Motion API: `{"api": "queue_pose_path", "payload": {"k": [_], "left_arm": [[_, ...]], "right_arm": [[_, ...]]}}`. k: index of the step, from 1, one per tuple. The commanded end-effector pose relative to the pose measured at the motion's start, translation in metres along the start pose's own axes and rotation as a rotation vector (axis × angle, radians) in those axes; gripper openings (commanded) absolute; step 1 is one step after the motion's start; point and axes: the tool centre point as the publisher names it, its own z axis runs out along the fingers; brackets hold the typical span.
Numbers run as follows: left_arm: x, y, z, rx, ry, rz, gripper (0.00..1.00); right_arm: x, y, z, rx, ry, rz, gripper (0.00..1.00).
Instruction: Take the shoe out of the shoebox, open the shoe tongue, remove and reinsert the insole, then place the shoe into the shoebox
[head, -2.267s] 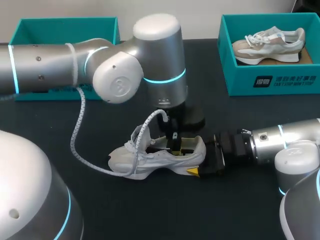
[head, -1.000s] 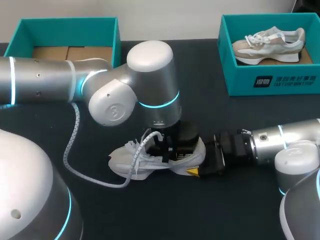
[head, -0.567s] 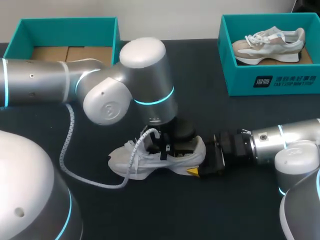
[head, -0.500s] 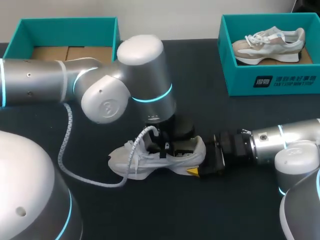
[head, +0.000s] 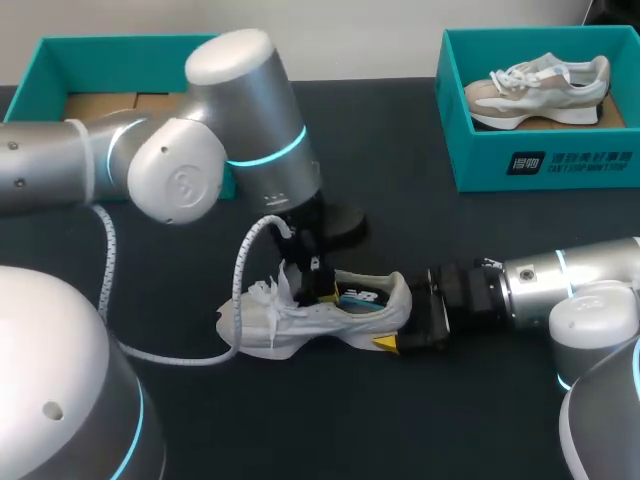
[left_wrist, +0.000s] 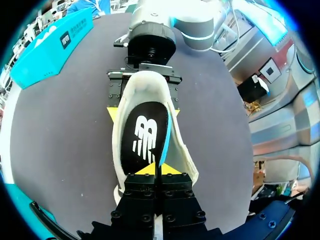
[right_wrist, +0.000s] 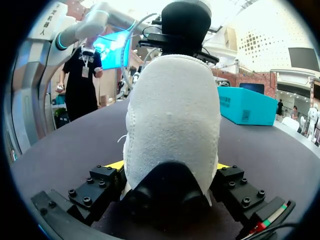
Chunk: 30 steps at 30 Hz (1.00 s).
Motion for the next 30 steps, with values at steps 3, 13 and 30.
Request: {"api": "queue_pose_path", "payload": {"k": [3, 13, 30], "left_arm": [[0.001, 0.013, -0.015, 0.064, -0.009, -0.029, 0.0], [0.007, 0.005, -0.035, 0.151, -0.002, -0.053, 0.0], [0.019, -0.05, -0.038, 0.246, -0.048, 0.008, 0.0]], "right_arm": [[-0.002, -0.003, 0.006, 0.004, -0.002, 0.001, 0.0], [-0.002, -0.003, 0.006, 0.004, -0.002, 0.001, 0.0], [-0.002, -0.003, 0.006, 0.004, -0.002, 0.001, 0.0]]}}
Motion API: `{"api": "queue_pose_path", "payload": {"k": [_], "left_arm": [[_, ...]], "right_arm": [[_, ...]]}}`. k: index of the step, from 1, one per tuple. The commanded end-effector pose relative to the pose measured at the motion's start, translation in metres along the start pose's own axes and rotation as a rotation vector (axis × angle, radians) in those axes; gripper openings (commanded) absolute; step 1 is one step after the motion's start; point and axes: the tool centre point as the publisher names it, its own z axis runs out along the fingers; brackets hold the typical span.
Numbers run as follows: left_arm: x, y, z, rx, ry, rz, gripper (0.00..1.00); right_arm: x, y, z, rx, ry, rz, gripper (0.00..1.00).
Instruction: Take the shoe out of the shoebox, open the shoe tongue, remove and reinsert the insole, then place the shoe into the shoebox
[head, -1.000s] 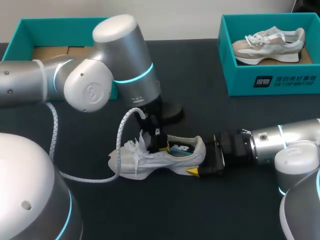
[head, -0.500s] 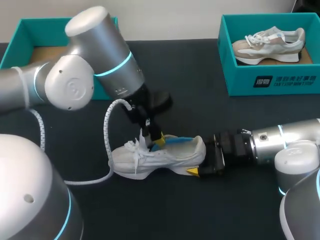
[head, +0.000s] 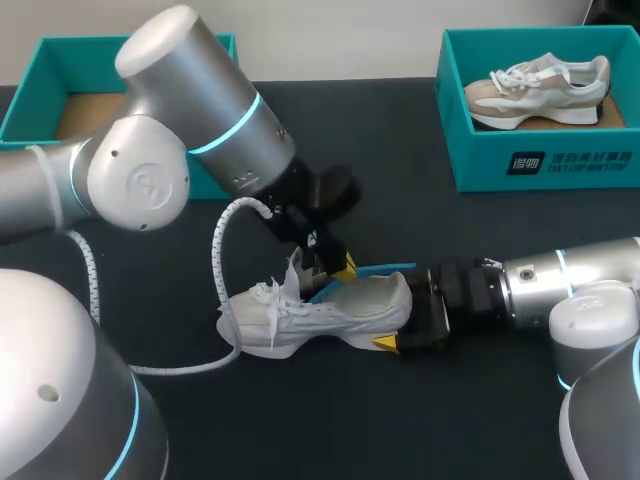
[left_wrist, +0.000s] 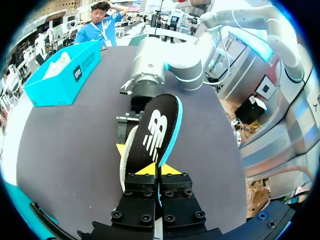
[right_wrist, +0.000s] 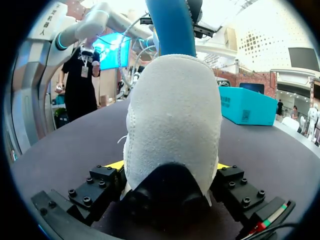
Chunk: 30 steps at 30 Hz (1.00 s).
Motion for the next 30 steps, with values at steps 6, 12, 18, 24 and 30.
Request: {"api": "queue_pose_path", "payload": {"k": [6, 12, 18, 24, 30], "left_arm": [[0.004, 0.003, 0.018, 0.014, -0.059, 0.054, 0.4], [0.005, 0.004, 0.016, 0.035, -0.146, 0.098, 0.73], [0.003, -0.001, 0.023, 0.037, -0.22, 0.159, 0.74], [-0.002, -0.006, 0.032, 0.037, -0.271, 0.182, 0.57], [-0.01, -0.008, 0.044, 0.03, -0.288, 0.196, 0.5]], "right_arm": [[-0.001, -0.003, 0.006, 0.004, -0.002, 0.0, 0.0], [-0.001, -0.003, 0.006, 0.004, -0.002, 0.0, 0.0], [-0.001, -0.003, 0.006, 0.004, -0.002, 0.0, 0.0], [-0.001, -0.003, 0.006, 0.004, -0.002, 0.0, 0.0], [-0.001, -0.003, 0.006, 0.004, -0.002, 0.0, 0.0]]}}
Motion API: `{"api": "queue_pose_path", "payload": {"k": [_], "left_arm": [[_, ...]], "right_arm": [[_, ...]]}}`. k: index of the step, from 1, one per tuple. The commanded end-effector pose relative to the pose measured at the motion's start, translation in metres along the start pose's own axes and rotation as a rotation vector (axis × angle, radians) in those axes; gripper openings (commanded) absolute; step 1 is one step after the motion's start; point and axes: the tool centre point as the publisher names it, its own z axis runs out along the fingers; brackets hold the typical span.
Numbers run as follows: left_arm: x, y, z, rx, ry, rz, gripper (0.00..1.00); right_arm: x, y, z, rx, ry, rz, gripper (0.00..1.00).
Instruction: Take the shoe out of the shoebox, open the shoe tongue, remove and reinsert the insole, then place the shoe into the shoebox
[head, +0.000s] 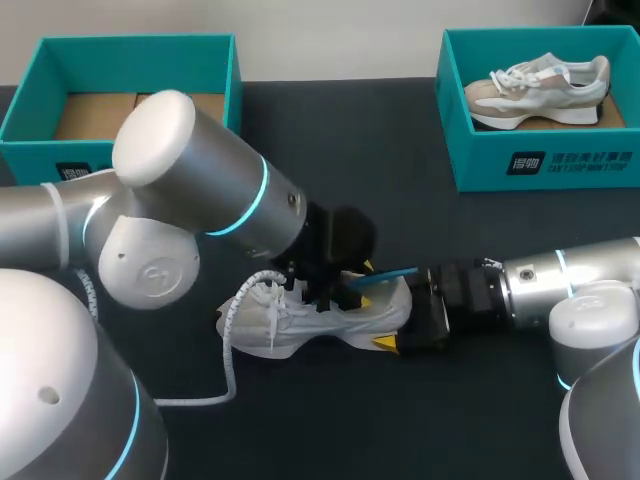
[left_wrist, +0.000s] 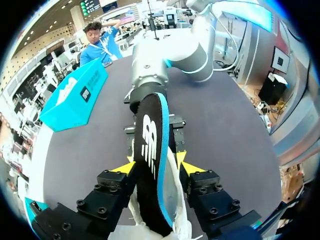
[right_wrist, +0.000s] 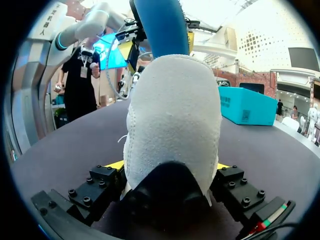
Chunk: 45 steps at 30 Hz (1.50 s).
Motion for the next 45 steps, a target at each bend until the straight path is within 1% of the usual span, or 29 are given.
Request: {"api": "queue_pose_path", "payload": {"k": [1, 7, 11, 12, 13, 14, 18, 22, 23, 24, 25, 27, 28, 30, 32, 36, 40, 42, 43, 44, 45], "left_arm": [[-0.003, -0.002, 0.016, 0.003, -0.024, -0.002, 0.5], [-0.011, -0.003, 0.026, 0.0, -0.03, -0.015, 0.49], [-0.013, -0.004, 0.031, -0.006, -0.025, -0.012, 0.4], [-0.014, -0.004, 0.031, -0.005, -0.017, -0.017, 0.36], [-0.015, -0.003, 0.032, -0.008, -0.019, -0.017, 0.02], [-0.015, -0.002, 0.032, -0.008, -0.02, -0.018, 0.0], [-0.015, 0.0, 0.024, -0.006, -0.014, -0.039, 0.0], [-0.017, -0.009, -0.001, 0.035, 0.015, -0.071, 0.0], [-0.018, -0.015, -0.011, 0.038, 0.026, -0.079, 0.0], [-0.019, -0.018, -0.016, 0.051, 0.04, -0.089, 0.0], [-0.021, -0.024, -0.027, 0.073, 0.071, -0.103, 0.0], [-0.022, -0.033, -0.038, 0.084, 0.107, -0.112, 0.0], [-0.024, -0.04, -0.049, 0.111, 0.133, -0.118, 0.0], [-0.026, -0.049, -0.06, 0.135, 0.166, -0.134, 0.0], [-0.031, -0.063, -0.079, 0.172, 0.183, -0.155, 0.0], [-0.037, -0.085, -0.108, 0.237, 0.2, -0.175, 0.0], [-0.041, -0.107, -0.127, 0.285, 0.181, -0.188, 0.0], [-0.043, -0.119, -0.136, 0.332, 0.199, -0.204, 0.0], [-0.044, -0.123, -0.138, 0.341, 0.193, -0.208, 0.0], [-0.044, -0.13, -0.143, 0.379, 0.197, -0.227, 0.0], [-0.045, -0.135, -0.147, 0.391, 0.188, -0.237, 0.0]], "right_arm": [[-0.001, -0.003, 0.005, 0.004, -0.002, 0.0, 0.0], [-0.001, -0.003, 0.005, 0.004, -0.002, 0.0, 0.0], [-0.001, -0.003, 0.005, 0.004, -0.002, 0.0, 0.0], [-0.001, -0.003, 0.005, 0.004, -0.002, 0.0, 0.0], [-0.001, -0.003, 0.005, 0.004, -0.002, 0.0, 0.0], [-0.001, -0.003, 0.005, 0.004, -0.002, 0.0, 0.0], [-0.001, -0.003, 0.005, 0.004, -0.002, 0.0, 0.0], [-0.001, -0.003, 0.005, 0.004, -0.002, 0.0, 0.0], [-0.001, -0.003, 0.005, 0.004, -0.002, 0.0, 0.0], [-0.001, -0.003, 0.005, 0.004, -0.002, 0.0, 0.0], [-0.001, -0.003, 0.005, 0.004, -0.002, 0.0, 0.0], [-0.001, -0.003, 0.005, 0.004, -0.002, 0.0, 0.0], [-0.001, -0.003, 0.005, 0.004, -0.002, 0.0, 0.0], [-0.001, -0.003, 0.005, 0.004, -0.002, 0.0, 0.0], [-0.001, -0.003, 0.005, 0.004, -0.002, 0.0, 0.0], [-0.001, -0.003, 0.005, 0.004, -0.002, 0.0, 0.0], [-0.001, -0.003, 0.005, 0.004, -0.002, 0.0, 0.0], [-0.001, -0.003, 0.005, 0.004, -0.002, 0.0, 0.0], [-0.001, -0.003, 0.005, 0.004, -0.002, 0.0, 0.0], [-0.001, -0.003, 0.005, 0.004, -0.002, 0.0, 0.0], [-0.001, -0.003, 0.005, 0.004, -0.002, 0.0, 0.0]]}}
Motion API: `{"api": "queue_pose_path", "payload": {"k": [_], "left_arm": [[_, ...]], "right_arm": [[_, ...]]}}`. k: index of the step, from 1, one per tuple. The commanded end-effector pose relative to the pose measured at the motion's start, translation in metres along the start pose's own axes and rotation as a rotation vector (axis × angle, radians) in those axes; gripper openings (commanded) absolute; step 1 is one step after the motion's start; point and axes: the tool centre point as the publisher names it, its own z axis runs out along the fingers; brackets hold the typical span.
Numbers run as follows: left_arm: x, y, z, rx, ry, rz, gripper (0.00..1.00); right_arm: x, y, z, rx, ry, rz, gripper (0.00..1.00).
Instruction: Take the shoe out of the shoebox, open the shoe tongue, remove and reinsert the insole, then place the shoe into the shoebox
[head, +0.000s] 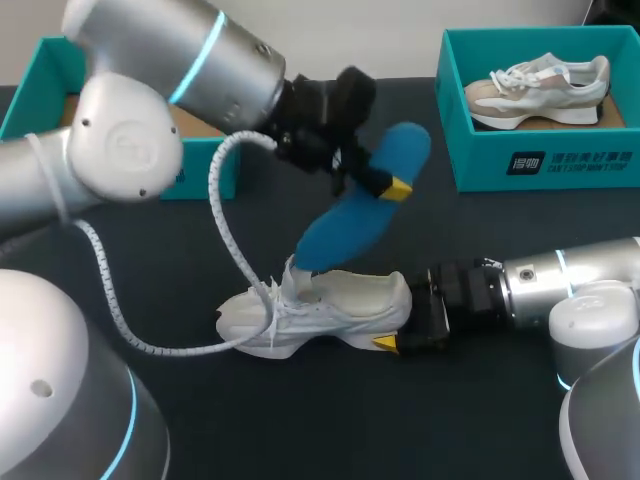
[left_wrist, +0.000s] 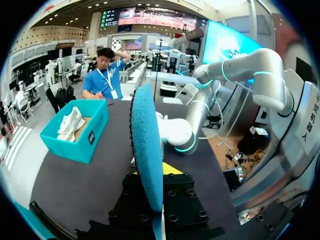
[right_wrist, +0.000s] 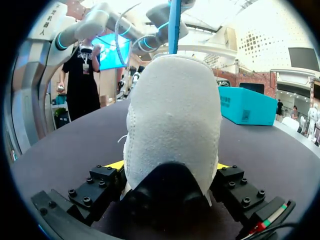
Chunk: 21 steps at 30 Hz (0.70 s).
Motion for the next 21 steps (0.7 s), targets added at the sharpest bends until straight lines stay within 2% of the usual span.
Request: {"api": "queue_pose_path", "payload": {"k": [1, 6, 14, 17, 21], "left_arm": [[0.009, -0.016, -0.022, 0.08, -0.004, -0.029, 0.0], [0.01, -0.045, -0.035, 0.189, 0.001, -0.08, 0.0], [0.01, -0.077, -0.046, 0.307, 0.065, -0.122, 0.0], [0.01, -0.085, -0.049, 0.324, 0.114, -0.13, 0.0], [0.01, -0.085, -0.049, 0.324, 0.114, -0.13, 0.0]], "right_arm": [[-0.001, -0.003, 0.005, 0.003, -0.002, 0.0, 0.0], [-0.001, -0.003, 0.005, 0.003, -0.002, 0.0, 0.0], [-0.001, -0.003, 0.005, 0.003, -0.002, 0.0, 0.0], [-0.001, -0.003, 0.005, 0.003, -0.002, 0.0, 0.0], [-0.001, -0.003, 0.005, 0.003, -0.002, 0.0, 0.0]]}}
